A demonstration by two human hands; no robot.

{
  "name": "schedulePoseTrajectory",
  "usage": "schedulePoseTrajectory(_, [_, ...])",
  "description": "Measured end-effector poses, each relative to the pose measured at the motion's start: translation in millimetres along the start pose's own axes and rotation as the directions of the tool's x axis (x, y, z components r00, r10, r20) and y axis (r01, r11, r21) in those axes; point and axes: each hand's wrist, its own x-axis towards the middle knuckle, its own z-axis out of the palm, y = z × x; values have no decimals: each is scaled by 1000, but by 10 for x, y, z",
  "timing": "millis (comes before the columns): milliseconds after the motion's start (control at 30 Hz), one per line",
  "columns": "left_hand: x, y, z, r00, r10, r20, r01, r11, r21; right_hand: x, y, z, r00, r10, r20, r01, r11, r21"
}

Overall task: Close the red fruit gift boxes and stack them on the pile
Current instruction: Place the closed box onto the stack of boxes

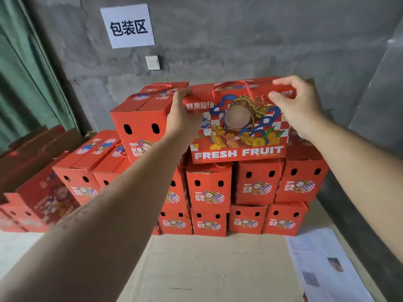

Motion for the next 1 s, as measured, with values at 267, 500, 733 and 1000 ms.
schedulePoseTrajectory(267, [-487,-14,475,996,-3,90,-22,960,280,-572,198,254,991,65,118,-40,978,-204])
schedulePoseTrajectory(500, [-1157,-155,301,965,73,251,-48,993,-104,-1487,-199,610,906,95,413,-9,979,-206])
schedulePoseTrajectory(733, [-1609,-435,-424,985,7,173,59,925,-375,-2191,-957,1161,839,-63,540,-256,831,495])
schedulePoseTrajectory(1000, [-1964,-1113,-1863,992,-91,86,116,927,-357,-3134,-1706,2106,859,-144,492,-40,938,345])
